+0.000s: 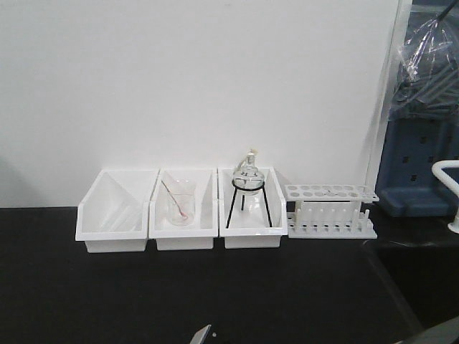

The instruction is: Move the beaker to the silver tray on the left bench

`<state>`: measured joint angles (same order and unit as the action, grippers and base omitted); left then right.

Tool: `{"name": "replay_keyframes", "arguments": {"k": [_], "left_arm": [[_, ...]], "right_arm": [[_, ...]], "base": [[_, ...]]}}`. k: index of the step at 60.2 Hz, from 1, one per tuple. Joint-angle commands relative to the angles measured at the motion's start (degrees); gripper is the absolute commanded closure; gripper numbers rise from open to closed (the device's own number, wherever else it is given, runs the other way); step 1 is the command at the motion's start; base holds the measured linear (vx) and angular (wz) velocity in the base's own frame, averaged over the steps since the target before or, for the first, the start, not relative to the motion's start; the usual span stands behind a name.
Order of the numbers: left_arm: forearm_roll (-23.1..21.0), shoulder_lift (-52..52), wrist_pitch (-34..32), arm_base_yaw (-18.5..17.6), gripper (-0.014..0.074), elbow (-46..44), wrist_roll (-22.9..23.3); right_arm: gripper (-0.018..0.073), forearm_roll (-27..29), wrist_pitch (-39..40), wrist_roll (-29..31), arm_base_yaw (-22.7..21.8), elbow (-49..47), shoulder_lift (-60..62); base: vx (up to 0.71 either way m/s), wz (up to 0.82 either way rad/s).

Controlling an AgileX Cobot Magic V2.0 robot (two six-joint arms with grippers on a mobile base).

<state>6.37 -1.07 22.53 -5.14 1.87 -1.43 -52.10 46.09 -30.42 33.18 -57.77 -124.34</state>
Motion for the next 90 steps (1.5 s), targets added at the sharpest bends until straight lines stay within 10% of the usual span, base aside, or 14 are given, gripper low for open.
{"name": "replay_keyframes", "arguments": {"k": [1, 42, 61, 68, 79, 90], "left_arm": [[-0.2, -0.4, -4.8, -0.4, 0.0595, 1.1, 0.1], [-0.2, -0.4, -4.8, -0.4, 0.0595, 1.1, 0.1], [-0.2, -0.4, -4.8, -0.4, 0.0595, 1.1, 0.1], [-0.2, -0.4, -4.8, -0.4, 0.0595, 1.1, 0.1], [-0.2, -0.4, -4.8, -0.4, 0.0595, 1.1, 0.1], [-0.2, -0.4, -4.8, -0.4, 0.0595, 1.1, 0.1]], "right_arm": [[0.0537, 1.7, 3.8, 0.8, 0.0, -1.4, 2.5], [-0.0155, 1.8, 3.6, 0.3, -0.1, -1.4, 4.5], [-0.0049, 1.9, 0.9, -6.2, -0.2, -1.4, 18.8], [0.0097, 1.5, -6.2, -16.9, -0.2, -1.4, 26.3], [0.0581, -7.8, -29.8, -31.1, -0.2, -0.7, 43.1], [0.0574, -14.8, -39.9, -34.6, -0.2, 8.7, 61.0]], "base": [[0.00, 0.00], [0.00, 0.00], [0.00, 0.00], [0.00, 0.00], [0.00, 0.00], [0.00, 0.00]]}}
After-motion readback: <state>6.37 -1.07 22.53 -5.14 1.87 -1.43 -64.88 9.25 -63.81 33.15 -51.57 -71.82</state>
